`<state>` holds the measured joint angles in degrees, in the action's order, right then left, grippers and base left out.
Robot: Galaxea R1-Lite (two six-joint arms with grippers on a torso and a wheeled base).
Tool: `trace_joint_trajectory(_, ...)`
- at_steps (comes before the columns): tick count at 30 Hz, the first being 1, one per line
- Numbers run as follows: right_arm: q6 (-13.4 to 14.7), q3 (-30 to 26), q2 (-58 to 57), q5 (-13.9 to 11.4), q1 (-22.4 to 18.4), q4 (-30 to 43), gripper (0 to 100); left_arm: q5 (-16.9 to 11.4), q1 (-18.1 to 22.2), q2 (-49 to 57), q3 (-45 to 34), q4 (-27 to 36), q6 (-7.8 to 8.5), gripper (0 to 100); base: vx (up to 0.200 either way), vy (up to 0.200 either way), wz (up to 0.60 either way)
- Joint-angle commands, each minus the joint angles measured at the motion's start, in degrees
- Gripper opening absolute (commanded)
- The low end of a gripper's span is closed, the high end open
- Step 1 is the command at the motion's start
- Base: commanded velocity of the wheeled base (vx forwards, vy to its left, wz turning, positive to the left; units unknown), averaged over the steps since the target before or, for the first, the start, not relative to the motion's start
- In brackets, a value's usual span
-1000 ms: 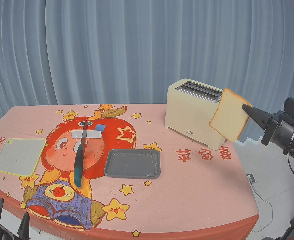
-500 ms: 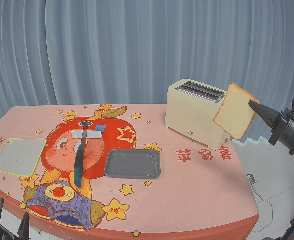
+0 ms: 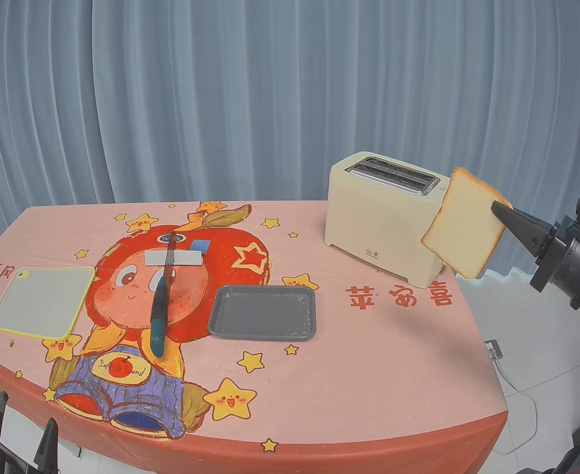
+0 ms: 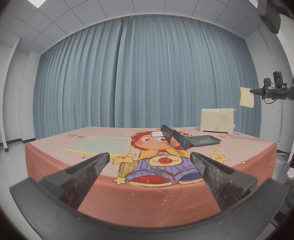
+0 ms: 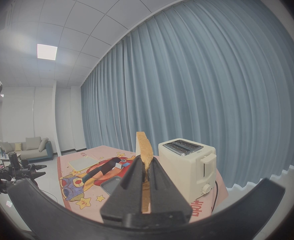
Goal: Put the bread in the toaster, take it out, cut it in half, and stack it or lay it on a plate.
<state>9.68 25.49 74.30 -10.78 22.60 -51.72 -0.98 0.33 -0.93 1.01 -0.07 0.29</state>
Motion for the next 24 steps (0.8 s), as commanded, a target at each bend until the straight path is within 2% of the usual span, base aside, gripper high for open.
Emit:
trace_joint_trajectory(1, 0.0, -0.3, 0.1, 0.0, 0.1, 0.0, 0, 0.0, -0.1, 0.8, -1.0, 0.0, 0.06, 100, 0.0, 0.0, 0.0)
trace_joint_trajectory(24, -0.2, -2.8, -1.2, 0.2, 1.3, 0.7, 0, 0.0, 0.0, 0.8, -1.0, 0.0, 0.06, 100, 0.0, 0.0, 0.0)
